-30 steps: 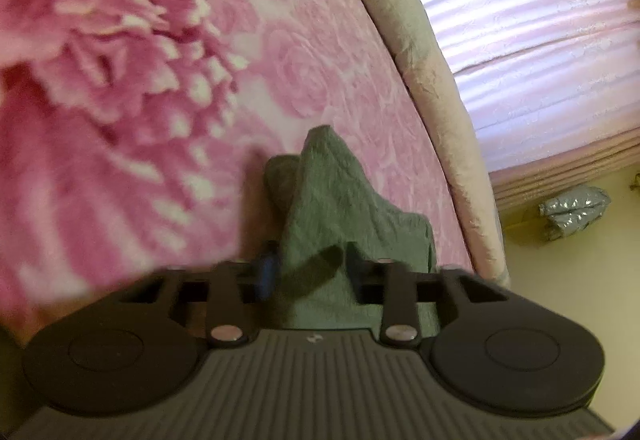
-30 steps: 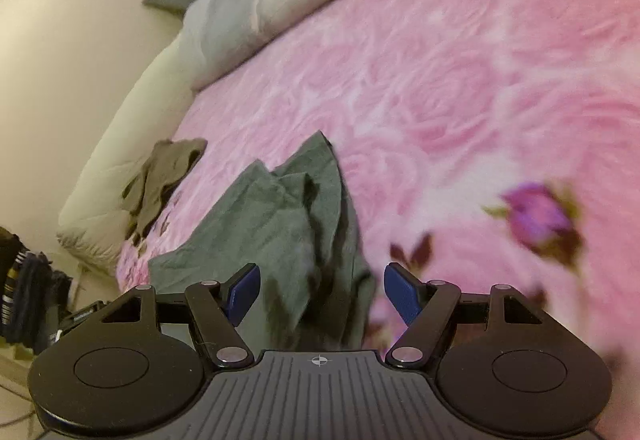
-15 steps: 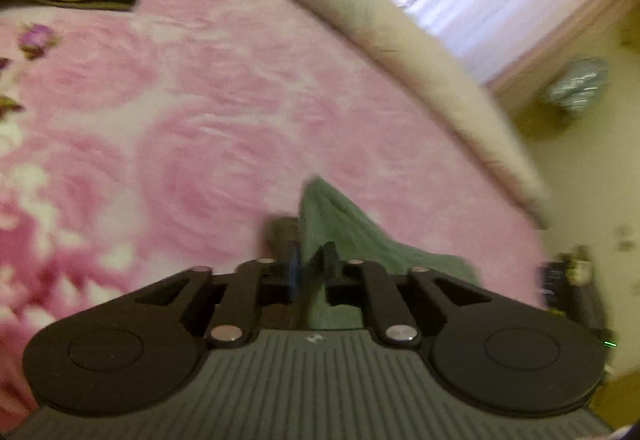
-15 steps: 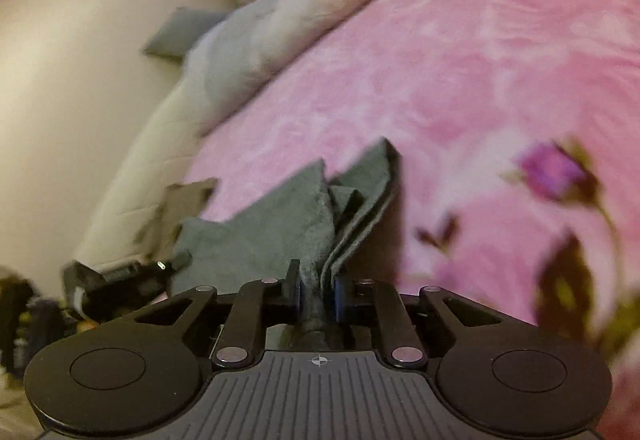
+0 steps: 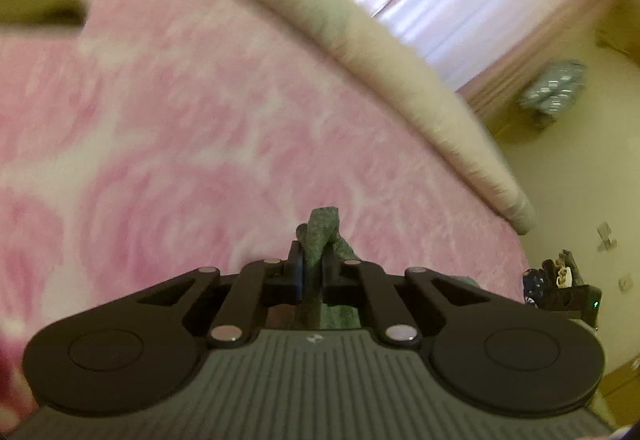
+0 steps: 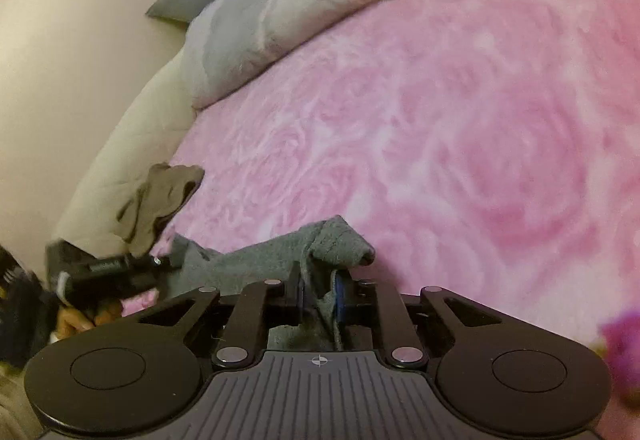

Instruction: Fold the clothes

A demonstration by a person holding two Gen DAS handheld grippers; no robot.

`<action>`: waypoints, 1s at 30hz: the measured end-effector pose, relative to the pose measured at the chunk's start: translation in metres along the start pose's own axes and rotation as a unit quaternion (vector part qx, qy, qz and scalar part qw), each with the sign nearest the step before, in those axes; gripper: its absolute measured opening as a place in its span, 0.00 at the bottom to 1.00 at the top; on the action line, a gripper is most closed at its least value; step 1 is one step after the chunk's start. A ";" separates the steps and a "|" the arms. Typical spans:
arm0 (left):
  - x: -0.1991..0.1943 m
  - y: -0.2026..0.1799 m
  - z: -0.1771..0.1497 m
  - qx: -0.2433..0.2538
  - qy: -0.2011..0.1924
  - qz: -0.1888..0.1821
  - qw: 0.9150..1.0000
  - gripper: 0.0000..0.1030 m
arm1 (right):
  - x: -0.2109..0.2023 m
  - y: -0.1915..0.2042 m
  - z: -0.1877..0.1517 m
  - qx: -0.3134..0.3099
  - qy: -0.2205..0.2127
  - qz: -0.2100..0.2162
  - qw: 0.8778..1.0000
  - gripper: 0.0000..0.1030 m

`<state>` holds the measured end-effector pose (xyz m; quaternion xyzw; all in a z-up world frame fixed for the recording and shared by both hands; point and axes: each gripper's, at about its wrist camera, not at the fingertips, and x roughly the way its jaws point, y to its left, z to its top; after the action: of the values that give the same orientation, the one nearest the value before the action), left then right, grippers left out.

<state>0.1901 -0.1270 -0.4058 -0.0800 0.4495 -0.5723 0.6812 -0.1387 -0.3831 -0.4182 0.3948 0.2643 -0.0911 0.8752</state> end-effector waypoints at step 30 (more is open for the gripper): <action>0.045 -0.064 -0.023 0.227 -0.030 0.225 0.947 0.03 | 0.028 0.045 -0.034 -0.182 -0.077 -0.258 0.946 0.37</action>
<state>0.1262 -0.1775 -0.4027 0.1625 0.2934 -0.4879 0.8059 -0.1123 -0.3265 -0.4229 0.1390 0.3007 -0.2943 0.8965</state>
